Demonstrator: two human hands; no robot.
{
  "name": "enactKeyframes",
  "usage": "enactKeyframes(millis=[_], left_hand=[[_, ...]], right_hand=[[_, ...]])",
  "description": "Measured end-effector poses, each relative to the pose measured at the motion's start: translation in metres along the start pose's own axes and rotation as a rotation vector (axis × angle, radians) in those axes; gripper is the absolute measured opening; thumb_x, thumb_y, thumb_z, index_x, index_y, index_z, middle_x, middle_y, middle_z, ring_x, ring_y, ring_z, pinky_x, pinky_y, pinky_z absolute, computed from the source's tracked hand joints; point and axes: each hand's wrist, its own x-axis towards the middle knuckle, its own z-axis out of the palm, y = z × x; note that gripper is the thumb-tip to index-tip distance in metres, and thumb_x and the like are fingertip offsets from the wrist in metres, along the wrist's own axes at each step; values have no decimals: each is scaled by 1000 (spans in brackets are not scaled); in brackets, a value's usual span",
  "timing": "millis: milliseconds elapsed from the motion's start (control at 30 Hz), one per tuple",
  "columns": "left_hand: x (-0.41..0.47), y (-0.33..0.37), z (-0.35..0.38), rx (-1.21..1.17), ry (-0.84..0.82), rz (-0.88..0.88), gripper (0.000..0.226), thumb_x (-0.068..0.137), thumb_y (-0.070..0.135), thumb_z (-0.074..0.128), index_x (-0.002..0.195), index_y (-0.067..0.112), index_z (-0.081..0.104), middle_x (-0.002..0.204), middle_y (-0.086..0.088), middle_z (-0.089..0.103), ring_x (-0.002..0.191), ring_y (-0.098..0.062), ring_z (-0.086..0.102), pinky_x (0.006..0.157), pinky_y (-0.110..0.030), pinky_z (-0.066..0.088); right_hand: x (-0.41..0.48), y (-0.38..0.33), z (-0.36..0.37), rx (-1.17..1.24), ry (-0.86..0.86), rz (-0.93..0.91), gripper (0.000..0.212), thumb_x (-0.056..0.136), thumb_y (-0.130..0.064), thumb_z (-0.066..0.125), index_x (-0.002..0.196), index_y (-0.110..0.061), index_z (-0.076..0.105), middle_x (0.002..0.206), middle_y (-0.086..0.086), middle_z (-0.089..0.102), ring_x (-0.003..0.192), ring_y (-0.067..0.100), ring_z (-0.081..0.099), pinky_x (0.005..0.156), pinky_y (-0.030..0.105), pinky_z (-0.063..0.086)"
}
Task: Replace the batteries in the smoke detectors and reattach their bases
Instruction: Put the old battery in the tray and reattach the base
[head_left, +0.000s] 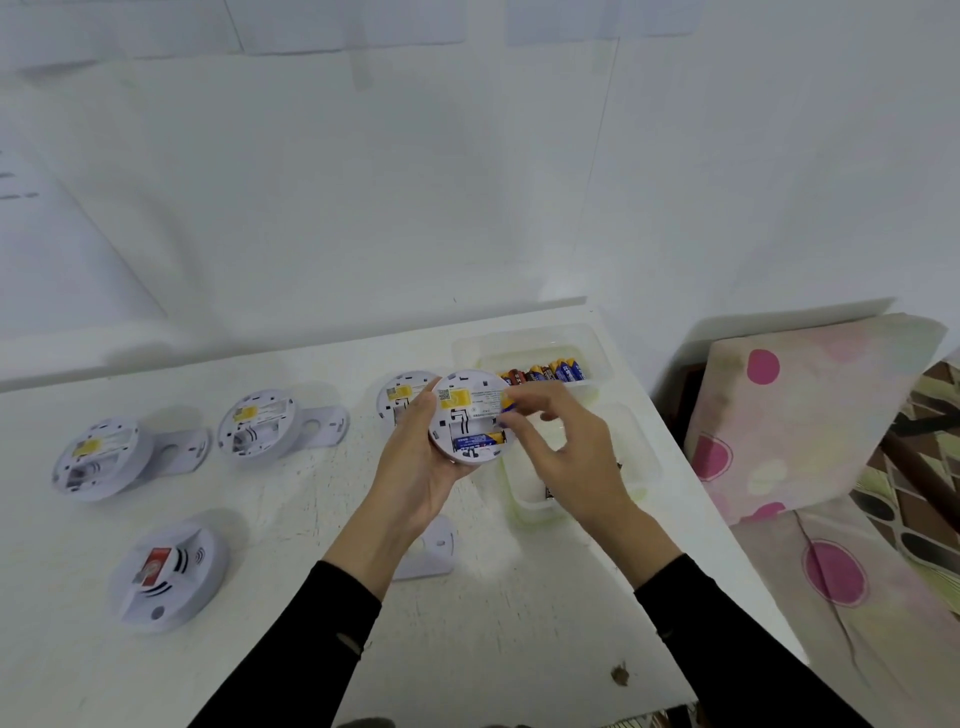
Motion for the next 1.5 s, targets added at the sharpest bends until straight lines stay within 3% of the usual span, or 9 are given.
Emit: enactKeyframes(millis=[200, 300, 400, 500, 667, 867, 1100, 1333, 1500], left_hand=[[-4, -3, 2, -9, -51, -22, 42, 107, 32, 35, 142, 12, 48, 133, -22, 61, 109, -29, 67, 88, -47, 57], [-5, -4, 0, -23, -47, -45, 44, 108, 33, 35, 143, 10, 45, 135, -23, 59, 112, -31, 66, 82, -44, 57], [-6, -1, 0, 7, -70, -39, 42, 109, 32, 31, 139, 10, 49, 131, -20, 63, 114, -32, 66, 94, -51, 54], [-6, 1, 1, 19, -74, -23, 41, 109, 32, 30, 138, 11, 51, 132, -18, 63, 116, -33, 65, 99, -54, 51], [-6, 1, 4, -24, -72, -31, 40, 109, 30, 33, 140, 11, 50, 131, -20, 63, 118, -38, 63, 91, -51, 56], [-6, -2, 8, -15, -71, -52, 40, 109, 31, 33, 140, 14, 51, 133, -17, 63, 118, -35, 64, 87, -47, 58], [-4, -3, 6, -63, -64, -84, 41, 108, 32, 34, 142, 14, 49, 132, -17, 64, 119, -37, 63, 86, -48, 58], [-7, -3, 0, -83, -56, -69, 41, 108, 30, 36, 144, 14, 47, 135, -19, 61, 121, -38, 61, 87, -51, 57], [-17, 8, -19, 23, -43, 3, 41, 107, 31, 35, 143, 15, 48, 136, -17, 61, 122, -35, 61, 94, -52, 55]], right_hand=[[0, 8, 17, -327, -110, -285, 20, 94, -27, 55, 110, -27, 67, 103, -13, 70, 104, 11, 58, 87, 39, 42], [4, 12, 19, -429, -90, -353, 19, 93, -26, 59, 108, -31, 69, 124, -10, 62, 116, 21, 53, 94, 39, 40], [7, 19, 17, -475, -126, -381, 22, 91, -24, 61, 108, -36, 69, 134, -3, 55, 122, 29, 47, 100, 43, 37], [6, 24, 17, -394, -176, -312, 31, 90, -19, 60, 114, -37, 68, 137, -1, 51, 126, 26, 41, 105, 44, 35], [4, 9, 16, -49, -181, 44, 30, 83, -42, 69, 112, -37, 62, 142, -14, 40, 135, 11, 29, 105, 13, 23], [9, 0, 25, 249, -161, 263, 55, 77, -35, 78, 122, -30, 46, 127, -7, 47, 116, 9, 54, 93, 35, 52], [10, 1, 26, 308, -147, 270, 68, 77, -10, 79, 127, -26, 37, 124, -8, 45, 106, -2, 56, 82, 19, 53], [10, 3, 33, 346, -151, 296, 74, 74, -12, 82, 132, -31, 40, 128, -6, 46, 118, 6, 51, 91, 32, 55], [0, -6, 46, 358, -211, 280, 69, 87, -28, 69, 141, -36, 25, 142, -11, 32, 132, -5, 35, 98, 15, 44]])
